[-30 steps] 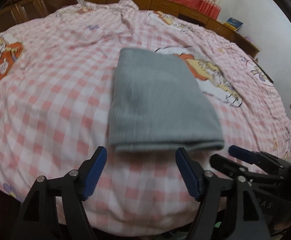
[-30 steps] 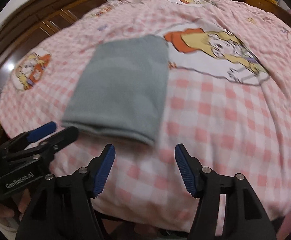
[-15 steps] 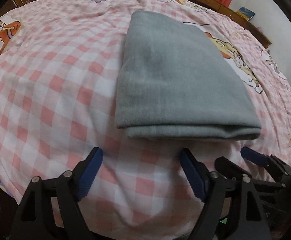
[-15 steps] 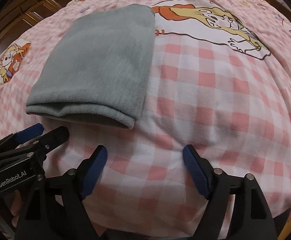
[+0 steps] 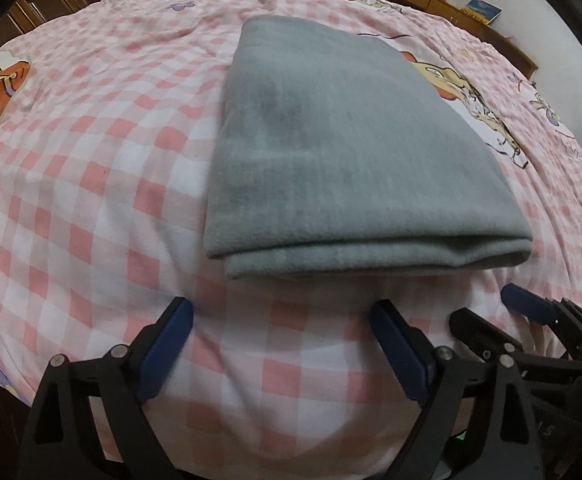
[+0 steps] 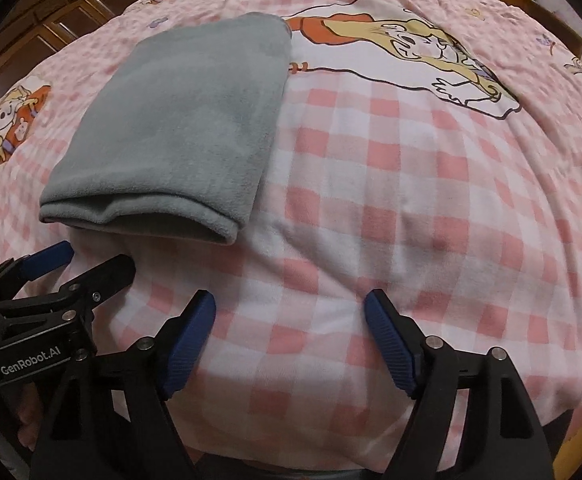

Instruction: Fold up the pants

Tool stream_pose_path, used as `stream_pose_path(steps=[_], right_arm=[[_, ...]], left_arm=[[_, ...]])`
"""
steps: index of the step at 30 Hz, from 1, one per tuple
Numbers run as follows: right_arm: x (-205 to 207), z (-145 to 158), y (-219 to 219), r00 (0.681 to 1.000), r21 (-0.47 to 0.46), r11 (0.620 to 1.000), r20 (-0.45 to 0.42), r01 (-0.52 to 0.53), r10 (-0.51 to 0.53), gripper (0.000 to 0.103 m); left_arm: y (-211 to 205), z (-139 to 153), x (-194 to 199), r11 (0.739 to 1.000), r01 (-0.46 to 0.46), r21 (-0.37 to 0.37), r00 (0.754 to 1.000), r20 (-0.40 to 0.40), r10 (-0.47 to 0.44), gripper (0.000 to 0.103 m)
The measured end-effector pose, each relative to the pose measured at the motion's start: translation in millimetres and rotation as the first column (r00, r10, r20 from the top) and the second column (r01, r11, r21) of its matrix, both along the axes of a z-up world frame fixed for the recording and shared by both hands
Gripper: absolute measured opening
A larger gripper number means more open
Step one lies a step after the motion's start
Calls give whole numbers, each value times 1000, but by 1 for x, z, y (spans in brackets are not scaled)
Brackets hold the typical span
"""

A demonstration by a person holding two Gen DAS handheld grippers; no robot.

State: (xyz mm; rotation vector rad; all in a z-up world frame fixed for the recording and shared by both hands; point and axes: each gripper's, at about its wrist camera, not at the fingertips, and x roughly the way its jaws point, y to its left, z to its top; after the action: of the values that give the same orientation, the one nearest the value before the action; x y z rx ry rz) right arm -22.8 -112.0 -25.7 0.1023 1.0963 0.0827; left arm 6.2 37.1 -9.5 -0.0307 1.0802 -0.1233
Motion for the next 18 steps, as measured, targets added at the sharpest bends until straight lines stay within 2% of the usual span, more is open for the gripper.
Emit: stream_pose_path(steps=[18], right_arm=[[-2,-2,-2,1000,16,1000,22,-5,5,83]], left_arm=[[-1,0,0,1000,2,7,1000,3,-2,93]])
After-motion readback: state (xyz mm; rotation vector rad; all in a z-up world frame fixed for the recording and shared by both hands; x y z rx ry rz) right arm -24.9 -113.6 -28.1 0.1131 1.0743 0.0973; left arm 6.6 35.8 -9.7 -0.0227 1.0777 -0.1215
